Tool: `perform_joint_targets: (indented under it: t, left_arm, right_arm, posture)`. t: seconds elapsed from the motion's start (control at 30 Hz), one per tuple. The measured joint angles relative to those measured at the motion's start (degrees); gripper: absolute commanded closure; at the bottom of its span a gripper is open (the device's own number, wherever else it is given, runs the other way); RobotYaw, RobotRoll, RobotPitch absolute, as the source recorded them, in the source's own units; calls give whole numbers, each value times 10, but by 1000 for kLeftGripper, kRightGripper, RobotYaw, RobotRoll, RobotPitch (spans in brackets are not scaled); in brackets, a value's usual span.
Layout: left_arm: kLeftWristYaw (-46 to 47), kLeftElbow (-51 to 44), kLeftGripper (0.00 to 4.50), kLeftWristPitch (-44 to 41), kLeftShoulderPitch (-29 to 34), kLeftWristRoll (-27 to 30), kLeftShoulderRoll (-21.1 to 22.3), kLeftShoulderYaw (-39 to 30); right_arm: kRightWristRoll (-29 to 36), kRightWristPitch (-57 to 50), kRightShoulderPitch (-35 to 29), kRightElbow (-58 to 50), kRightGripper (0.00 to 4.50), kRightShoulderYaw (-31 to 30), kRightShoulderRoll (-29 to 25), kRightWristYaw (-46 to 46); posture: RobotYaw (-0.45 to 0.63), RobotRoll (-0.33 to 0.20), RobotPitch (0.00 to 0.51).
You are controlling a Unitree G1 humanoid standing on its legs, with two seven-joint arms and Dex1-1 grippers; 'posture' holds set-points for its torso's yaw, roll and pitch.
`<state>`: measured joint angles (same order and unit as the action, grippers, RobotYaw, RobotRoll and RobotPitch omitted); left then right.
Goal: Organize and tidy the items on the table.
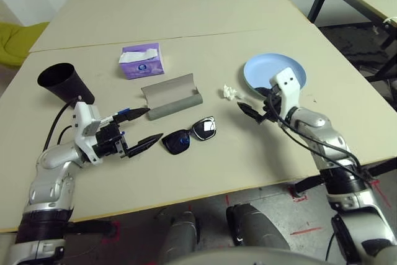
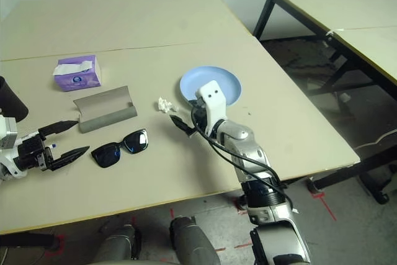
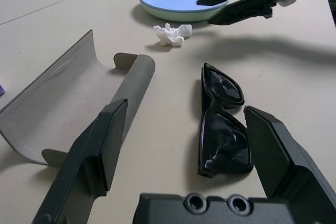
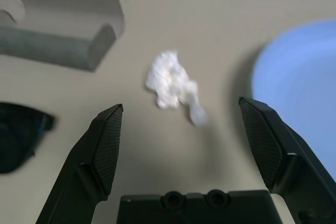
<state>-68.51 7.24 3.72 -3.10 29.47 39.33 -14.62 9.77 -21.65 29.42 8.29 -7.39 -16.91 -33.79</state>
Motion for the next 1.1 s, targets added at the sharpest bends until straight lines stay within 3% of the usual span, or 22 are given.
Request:
perform_joint_targets:
  t: [0.7,1.07,1.1]
  left_arm:
    - [12,-12,0,-2,10,0,-6,0]
    - [18,-30,0,-2,20,0,-19,1]
    - [19,-31,0,-3,21,0,-20,1]
  right_arm:
    - [-52,85,92,236,34,-9,56,8]
    - [-59,93,96,258,34,-9,69,3]
    - [-59,92,95,256,202,-9,70,2]
  posture:
    - [-106,0,121]
    - [-110,0,117]
    - [-110,0,117]
